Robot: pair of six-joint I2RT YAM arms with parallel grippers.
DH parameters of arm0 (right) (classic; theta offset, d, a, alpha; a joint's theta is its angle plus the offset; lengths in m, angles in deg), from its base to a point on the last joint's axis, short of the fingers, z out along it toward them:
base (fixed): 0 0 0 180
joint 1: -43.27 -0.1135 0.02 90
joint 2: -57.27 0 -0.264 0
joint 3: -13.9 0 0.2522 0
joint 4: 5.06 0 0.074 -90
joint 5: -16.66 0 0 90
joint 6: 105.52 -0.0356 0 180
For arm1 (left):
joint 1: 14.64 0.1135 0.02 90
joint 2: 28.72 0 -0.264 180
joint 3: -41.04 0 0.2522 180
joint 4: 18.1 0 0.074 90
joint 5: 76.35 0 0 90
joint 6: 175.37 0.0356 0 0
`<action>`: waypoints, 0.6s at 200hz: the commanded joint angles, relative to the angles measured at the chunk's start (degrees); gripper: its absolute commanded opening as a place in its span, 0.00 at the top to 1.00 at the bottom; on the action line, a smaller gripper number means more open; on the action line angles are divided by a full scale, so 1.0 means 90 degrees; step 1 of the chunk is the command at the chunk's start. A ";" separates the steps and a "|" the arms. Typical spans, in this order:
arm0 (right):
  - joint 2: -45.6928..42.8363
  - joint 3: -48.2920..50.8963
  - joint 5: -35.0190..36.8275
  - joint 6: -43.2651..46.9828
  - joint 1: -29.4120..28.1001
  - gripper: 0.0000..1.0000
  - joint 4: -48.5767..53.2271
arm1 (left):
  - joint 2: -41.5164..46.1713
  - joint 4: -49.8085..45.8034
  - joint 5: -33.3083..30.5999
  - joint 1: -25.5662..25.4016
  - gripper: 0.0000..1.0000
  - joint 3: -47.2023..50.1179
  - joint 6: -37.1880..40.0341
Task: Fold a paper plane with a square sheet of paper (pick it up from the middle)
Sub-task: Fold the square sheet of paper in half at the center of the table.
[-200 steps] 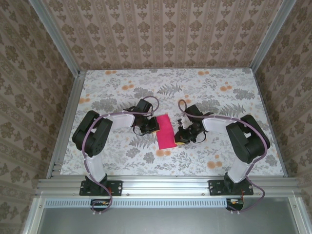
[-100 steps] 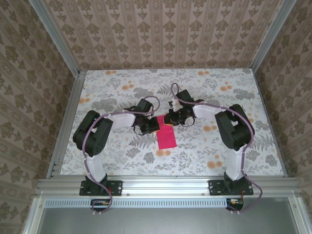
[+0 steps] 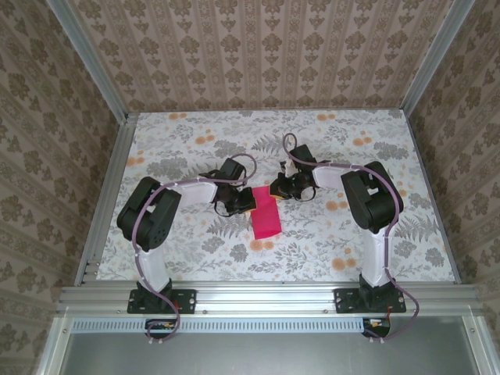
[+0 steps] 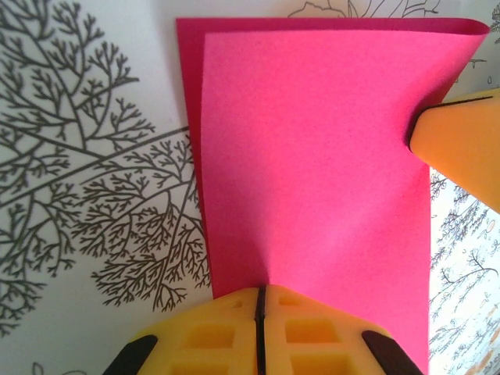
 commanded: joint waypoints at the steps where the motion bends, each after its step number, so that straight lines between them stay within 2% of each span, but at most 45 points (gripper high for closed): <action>1: 0.0006 0.0031 0.0255 -0.0038 -0.0010 0.89 0.0206 | -0.0548 -0.1003 -0.0504 -0.0135 0.91 0.0286 0.0142; 33: -0.0366 -0.0070 -0.0022 -0.0057 -0.0009 0.89 0.0005 | -0.0556 -0.1020 -0.0503 -0.0145 0.91 0.0263 0.0157; 56: -0.0199 -0.0237 -0.0089 -0.0066 -0.0009 0.88 -0.0003 | -0.0567 -0.1057 -0.0507 -0.0154 0.91 0.0228 0.0162; 85: 0.0120 -0.0376 -0.0007 -0.0152 -0.0009 0.88 -0.0037 | -0.0572 -0.1088 -0.0505 -0.0154 0.91 0.0215 0.0182; 120: 0.0374 -0.0460 0.0460 -0.0322 0.0024 0.88 -0.0022 | -0.0577 -0.1118 -0.0517 -0.0164 0.91 0.0196 0.0201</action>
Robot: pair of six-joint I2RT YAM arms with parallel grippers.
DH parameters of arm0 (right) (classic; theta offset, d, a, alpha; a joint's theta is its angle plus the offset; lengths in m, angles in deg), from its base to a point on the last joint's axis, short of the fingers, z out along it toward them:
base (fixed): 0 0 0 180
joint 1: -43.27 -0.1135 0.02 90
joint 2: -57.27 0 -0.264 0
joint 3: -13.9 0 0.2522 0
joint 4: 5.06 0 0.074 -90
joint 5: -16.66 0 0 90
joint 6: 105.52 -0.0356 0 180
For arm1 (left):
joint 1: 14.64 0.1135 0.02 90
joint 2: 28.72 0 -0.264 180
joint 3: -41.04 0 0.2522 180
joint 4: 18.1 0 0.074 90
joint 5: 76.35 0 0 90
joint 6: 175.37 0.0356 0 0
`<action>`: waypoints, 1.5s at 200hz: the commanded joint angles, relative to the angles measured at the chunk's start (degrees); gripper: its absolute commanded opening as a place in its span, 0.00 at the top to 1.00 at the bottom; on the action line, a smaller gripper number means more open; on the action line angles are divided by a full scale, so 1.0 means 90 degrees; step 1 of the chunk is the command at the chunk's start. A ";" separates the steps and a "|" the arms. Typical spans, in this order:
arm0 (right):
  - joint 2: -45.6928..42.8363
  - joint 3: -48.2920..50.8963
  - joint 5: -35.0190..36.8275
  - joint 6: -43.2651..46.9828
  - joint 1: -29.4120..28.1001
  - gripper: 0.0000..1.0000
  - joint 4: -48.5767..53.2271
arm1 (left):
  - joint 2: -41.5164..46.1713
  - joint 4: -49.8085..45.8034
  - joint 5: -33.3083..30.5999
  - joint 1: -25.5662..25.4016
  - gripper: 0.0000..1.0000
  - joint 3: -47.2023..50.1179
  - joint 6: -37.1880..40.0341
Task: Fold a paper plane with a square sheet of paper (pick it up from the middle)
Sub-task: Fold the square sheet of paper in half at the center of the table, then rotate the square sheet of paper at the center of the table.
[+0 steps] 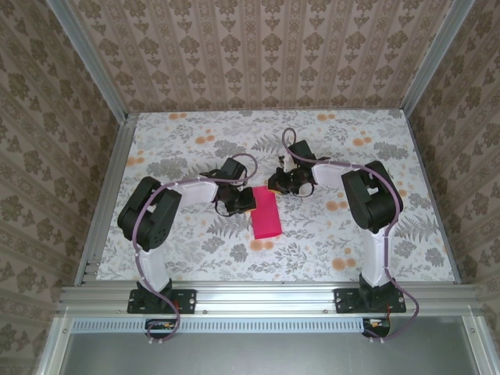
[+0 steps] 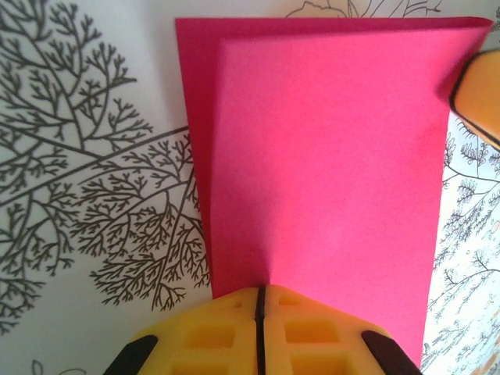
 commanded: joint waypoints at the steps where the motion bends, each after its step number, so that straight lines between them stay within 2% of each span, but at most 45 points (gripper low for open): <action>1: 0.0300 -0.0137 0.0382 -0.0228 0.0027 0.88 0.0058 | -0.0553 -0.0994 -0.0474 -0.0147 0.91 0.0288 0.0172; 25: 0.0414 -0.0070 0.0750 -0.0539 0.0044 0.88 0.0035 | -0.0548 -0.1003 -0.0476 -0.0147 0.91 0.0281 0.0177; 44: 0.0265 0.0040 0.0670 -0.0687 0.0048 0.88 -0.0141 | -0.0543 -0.1011 -0.0473 -0.0157 0.91 0.0280 0.0181; 81: -0.0907 0.0440 0.0210 -0.0561 0.0041 0.87 -0.0277 | -0.0514 -0.1006 -0.0474 -0.0157 0.91 0.0274 0.0207; 102: -0.1498 0.1080 0.0020 -0.0486 -0.0041 0.87 -0.0330 | -0.0456 -0.1001 -0.0489 -0.0155 0.91 0.0279 0.0241; 144: -0.2173 0.1943 0.0072 -0.0169 -0.0414 0.86 0.0041 | -0.0406 -0.1008 -0.0491 -0.0162 0.91 0.0180 0.0499; 238: -0.1717 0.2608 0.0085 -0.0720 -0.0846 0.88 -0.0660 | -0.0406 -0.1374 -0.0440 -0.0157 0.92 -0.0533 0.1968; 276: -0.1641 0.2984 0.0050 -0.1282 -0.0972 0.88 -0.1379 | -0.0460 -0.1411 -0.0434 -0.0147 0.91 -0.0843 0.2296; 300: -0.1641 0.3286 0.0052 -0.1801 -0.1032 0.88 -0.2081 | -0.0397 -0.1400 -0.0425 -0.0122 0.90 -0.0996 0.2213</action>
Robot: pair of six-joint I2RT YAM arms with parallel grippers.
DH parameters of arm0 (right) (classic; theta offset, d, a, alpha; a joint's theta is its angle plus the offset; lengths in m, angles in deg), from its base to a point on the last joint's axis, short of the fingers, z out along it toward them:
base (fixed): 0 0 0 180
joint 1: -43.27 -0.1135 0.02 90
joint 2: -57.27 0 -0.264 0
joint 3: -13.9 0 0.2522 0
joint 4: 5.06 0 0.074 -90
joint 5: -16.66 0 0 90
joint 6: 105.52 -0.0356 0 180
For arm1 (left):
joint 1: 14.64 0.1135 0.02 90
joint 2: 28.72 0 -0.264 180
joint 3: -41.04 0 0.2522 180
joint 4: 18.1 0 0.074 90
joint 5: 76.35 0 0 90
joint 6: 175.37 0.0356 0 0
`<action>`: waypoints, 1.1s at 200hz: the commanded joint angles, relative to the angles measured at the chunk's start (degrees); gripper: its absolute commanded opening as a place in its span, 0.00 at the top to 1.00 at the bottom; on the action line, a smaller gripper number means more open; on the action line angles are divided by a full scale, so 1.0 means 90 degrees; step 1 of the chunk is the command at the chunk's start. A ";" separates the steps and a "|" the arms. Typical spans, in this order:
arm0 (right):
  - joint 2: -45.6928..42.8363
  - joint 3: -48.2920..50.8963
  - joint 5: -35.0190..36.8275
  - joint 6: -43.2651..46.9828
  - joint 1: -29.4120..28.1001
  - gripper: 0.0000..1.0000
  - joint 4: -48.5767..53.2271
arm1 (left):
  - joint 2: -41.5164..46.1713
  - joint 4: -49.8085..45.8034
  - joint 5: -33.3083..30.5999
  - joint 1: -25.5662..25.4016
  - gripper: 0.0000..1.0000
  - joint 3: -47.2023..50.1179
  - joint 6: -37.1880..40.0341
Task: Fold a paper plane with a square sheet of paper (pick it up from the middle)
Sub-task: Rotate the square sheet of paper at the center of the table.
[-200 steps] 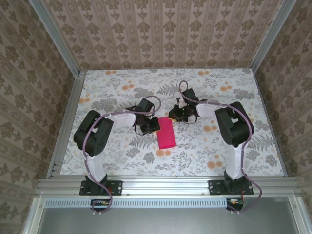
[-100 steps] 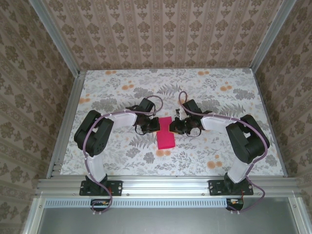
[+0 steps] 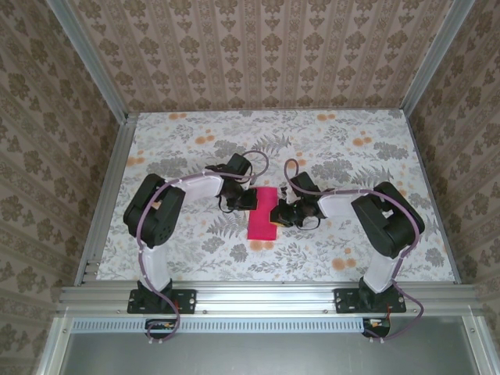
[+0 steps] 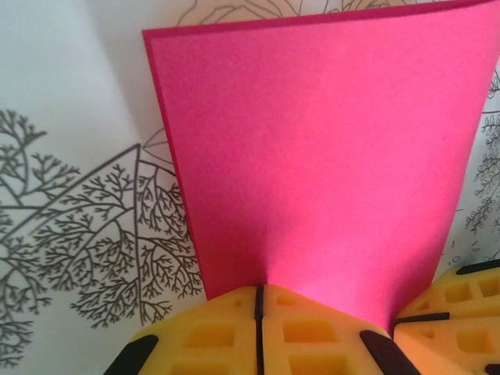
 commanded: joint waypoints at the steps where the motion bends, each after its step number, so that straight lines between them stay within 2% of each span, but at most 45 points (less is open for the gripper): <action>1: 0.0105 0.0352 -0.0016 -0.0688 -0.0129 0.88 -0.0795 | -0.0105 -0.0319 -0.0141 -0.0004 0.90 -0.0173 0.0216; 43: 0.0010 0.0693 0.0415 -0.1512 -0.0242 0.88 -0.1575 | 0.0677 0.0010 -0.0249 0.0057 0.78 -0.0003 -0.0539; 64: 0.0008 0.0714 0.0807 -0.1861 -0.0375 0.88 -0.1768 | 0.1186 0.0337 -0.0285 0.0049 0.77 0.0442 -0.1020; 95: 0.0081 0.0506 0.1408 -0.2241 -0.0633 0.88 -0.1643 | 0.1800 0.0904 -0.0218 -0.0028 0.77 0.1270 -0.1772; 125: 0.0048 0.0251 0.1791 -0.2338 -0.0818 0.88 -0.1314 | 0.2105 0.1064 -0.0290 -0.0246 0.78 0.1663 -0.2157; 184: -0.0009 -0.0025 0.1859 -0.2153 -0.0902 0.89 -0.0909 | 0.1914 0.1580 -0.0332 -0.0662 0.85 0.2142 -0.2899; 220: -0.0103 -0.0155 0.1711 -0.1625 -0.0845 0.90 -0.0779 | 0.1670 0.1454 -0.0383 -0.0782 0.89 0.2174 -0.2977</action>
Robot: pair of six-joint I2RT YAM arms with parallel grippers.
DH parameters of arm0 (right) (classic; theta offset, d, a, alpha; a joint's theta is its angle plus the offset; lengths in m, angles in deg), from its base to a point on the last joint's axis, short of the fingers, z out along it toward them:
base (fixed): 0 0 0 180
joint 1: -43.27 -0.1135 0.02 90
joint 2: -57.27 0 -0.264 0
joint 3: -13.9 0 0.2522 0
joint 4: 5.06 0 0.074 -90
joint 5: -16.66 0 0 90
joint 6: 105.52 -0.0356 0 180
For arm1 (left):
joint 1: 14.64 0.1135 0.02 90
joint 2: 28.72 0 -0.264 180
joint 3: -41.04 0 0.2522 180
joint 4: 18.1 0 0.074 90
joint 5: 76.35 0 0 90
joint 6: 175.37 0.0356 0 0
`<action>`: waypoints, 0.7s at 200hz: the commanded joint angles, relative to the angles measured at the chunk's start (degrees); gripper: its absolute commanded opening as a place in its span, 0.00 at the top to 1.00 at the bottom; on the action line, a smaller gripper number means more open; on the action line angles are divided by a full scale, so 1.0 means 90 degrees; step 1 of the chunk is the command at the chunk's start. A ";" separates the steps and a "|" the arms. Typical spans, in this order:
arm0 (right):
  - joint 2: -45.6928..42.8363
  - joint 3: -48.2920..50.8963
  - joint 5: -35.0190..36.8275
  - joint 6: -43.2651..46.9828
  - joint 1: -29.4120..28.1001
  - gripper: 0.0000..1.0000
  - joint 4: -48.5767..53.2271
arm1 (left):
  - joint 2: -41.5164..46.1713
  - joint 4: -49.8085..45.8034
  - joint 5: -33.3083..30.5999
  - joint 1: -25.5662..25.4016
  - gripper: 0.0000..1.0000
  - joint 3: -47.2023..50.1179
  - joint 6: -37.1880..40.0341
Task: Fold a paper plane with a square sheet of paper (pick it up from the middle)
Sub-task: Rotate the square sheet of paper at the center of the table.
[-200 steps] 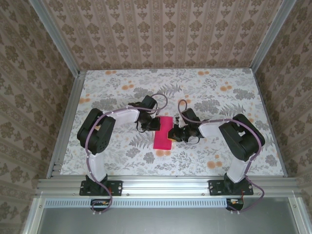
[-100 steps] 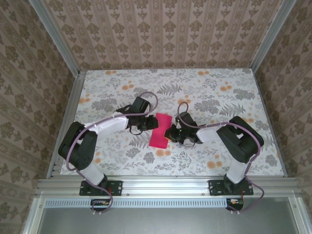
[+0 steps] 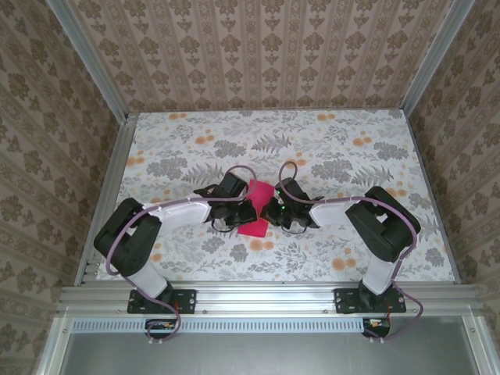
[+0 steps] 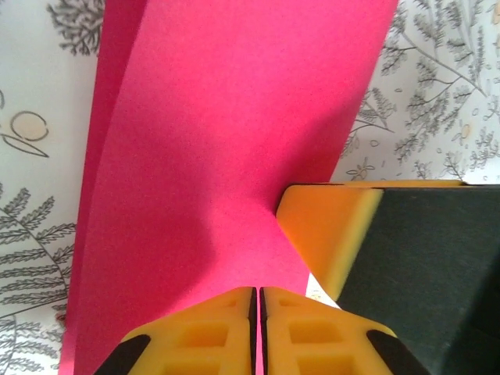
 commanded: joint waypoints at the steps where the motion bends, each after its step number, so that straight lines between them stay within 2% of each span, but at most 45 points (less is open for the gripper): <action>1: -0.0064 -0.0234 -0.0021 0.0432 0.0027 0.90 0.0304 | -0.0196 -0.0002 -0.0107 -0.0085 0.89 0.0064 -0.0247; 44: -0.0094 -0.0553 -0.0456 0.1713 0.0404 0.90 0.0718 | -0.0386 -0.0333 -0.0179 -0.0084 0.90 0.0022 -0.0149; 78: 0.0353 -0.1447 -0.0608 0.2899 0.0640 0.90 0.1745 | -0.0505 -0.0532 -0.0166 -0.0085 0.90 -0.0117 -0.0019; 140: 0.1090 -0.2449 -0.0448 0.3471 0.0774 0.89 0.2599 | -0.0515 -0.0679 -0.0117 -0.0086 0.89 -0.0351 0.0167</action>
